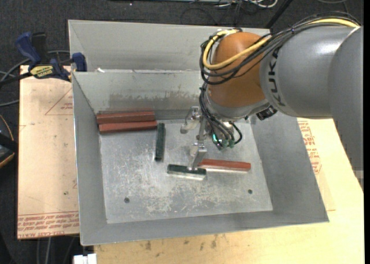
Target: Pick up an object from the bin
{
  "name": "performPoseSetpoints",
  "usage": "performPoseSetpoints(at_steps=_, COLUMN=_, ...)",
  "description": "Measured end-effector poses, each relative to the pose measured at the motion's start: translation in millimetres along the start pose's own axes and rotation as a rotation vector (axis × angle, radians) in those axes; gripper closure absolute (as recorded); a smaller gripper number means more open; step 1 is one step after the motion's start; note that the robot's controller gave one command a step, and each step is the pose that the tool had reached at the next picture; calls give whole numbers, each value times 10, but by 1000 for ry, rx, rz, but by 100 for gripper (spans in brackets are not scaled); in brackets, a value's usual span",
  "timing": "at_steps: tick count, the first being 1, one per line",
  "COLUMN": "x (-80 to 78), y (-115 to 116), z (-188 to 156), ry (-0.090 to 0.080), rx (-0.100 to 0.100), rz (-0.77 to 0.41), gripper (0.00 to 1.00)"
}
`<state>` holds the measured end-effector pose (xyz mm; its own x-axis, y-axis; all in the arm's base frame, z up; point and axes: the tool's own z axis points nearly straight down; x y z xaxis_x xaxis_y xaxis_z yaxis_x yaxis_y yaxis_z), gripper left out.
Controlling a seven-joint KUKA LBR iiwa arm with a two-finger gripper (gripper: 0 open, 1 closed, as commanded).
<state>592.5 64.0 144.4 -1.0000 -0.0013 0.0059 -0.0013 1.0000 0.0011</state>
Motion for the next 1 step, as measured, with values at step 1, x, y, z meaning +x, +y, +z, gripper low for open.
performPoseSetpoints(at_steps=1, x=-18, y=-2, z=-32, ry=-6, rx=0, rz=1, gripper=0)
